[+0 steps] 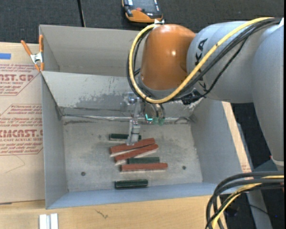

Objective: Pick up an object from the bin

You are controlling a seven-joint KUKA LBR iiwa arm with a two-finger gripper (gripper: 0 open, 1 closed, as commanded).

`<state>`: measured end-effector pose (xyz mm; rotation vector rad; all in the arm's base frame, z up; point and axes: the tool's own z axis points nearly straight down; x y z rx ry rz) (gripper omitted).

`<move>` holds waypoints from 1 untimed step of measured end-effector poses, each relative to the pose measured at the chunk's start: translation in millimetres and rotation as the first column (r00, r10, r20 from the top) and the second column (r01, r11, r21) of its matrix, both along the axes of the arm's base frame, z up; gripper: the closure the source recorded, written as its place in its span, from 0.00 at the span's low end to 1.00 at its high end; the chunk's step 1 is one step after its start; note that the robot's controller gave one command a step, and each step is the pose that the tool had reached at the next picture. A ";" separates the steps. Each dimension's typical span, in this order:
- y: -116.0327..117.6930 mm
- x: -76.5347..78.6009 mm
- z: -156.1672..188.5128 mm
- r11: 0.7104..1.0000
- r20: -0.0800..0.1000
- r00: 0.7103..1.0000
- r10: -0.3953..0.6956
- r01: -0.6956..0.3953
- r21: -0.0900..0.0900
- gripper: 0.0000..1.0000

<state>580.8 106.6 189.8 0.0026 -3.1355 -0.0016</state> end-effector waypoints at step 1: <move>-0.6 1.7 4.9 1.000 0.008 1.000 -0.001 0.001 0.001 0.00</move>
Offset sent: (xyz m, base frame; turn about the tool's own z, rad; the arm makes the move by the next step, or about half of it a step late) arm -0.0086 -0.0377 -0.1198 -0.2662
